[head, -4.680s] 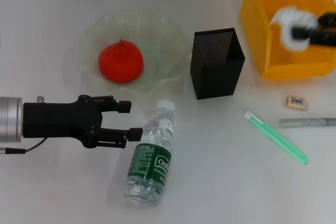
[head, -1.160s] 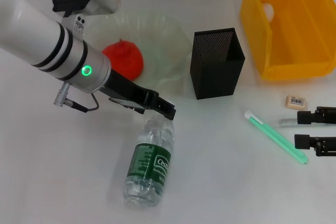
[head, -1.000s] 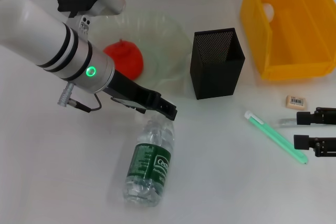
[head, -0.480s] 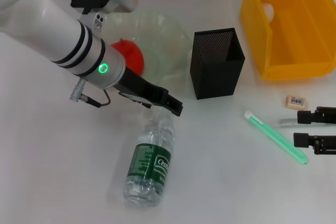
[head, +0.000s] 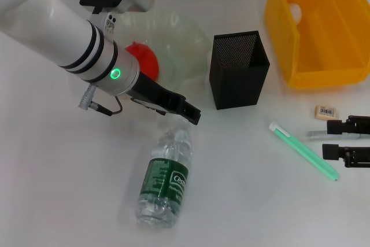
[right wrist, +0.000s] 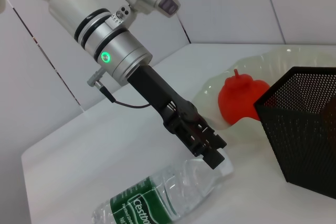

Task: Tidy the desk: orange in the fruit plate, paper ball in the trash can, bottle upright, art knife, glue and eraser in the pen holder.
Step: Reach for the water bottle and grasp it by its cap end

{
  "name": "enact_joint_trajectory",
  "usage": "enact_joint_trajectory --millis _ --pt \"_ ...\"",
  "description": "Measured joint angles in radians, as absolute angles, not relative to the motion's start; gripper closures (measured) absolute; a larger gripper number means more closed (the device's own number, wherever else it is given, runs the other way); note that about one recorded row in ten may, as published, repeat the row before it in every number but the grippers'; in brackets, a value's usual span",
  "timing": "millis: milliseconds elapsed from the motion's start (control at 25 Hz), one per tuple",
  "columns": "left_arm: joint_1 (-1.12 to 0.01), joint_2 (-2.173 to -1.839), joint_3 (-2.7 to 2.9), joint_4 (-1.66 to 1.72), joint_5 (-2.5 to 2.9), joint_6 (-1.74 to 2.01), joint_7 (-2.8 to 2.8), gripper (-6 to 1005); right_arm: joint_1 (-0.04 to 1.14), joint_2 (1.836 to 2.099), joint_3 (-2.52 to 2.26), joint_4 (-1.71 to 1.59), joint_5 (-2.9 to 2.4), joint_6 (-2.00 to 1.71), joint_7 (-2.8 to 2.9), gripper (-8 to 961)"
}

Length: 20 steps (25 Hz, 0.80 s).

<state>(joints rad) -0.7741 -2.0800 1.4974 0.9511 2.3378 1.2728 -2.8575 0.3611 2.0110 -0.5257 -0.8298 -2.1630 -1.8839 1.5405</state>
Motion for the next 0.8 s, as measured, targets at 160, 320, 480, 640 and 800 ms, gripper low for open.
enact_joint_trajectory --millis 160,320,480,640,800 --pt "-0.776 -2.08 1.506 0.951 2.355 1.265 -2.859 174 0.363 2.011 -0.526 -0.83 -2.163 -1.883 1.541 226" --pt "-0.776 -2.08 1.513 0.939 2.356 1.254 -2.86 175 0.365 2.012 -0.529 -0.83 -2.163 -1.881 1.541 226" --pt "-0.779 -2.08 1.525 0.928 2.356 1.246 -2.863 175 0.365 2.012 -0.529 -0.83 -2.164 -1.881 1.541 226" --pt "-0.781 -2.08 1.534 0.925 2.356 1.238 -2.865 176 0.365 2.012 -0.526 -0.83 -2.165 -1.88 1.542 226" --pt "-0.781 -2.08 1.54 0.925 2.356 1.234 -2.865 177 0.365 2.013 -0.527 -0.829 -2.165 -1.875 1.542 225"
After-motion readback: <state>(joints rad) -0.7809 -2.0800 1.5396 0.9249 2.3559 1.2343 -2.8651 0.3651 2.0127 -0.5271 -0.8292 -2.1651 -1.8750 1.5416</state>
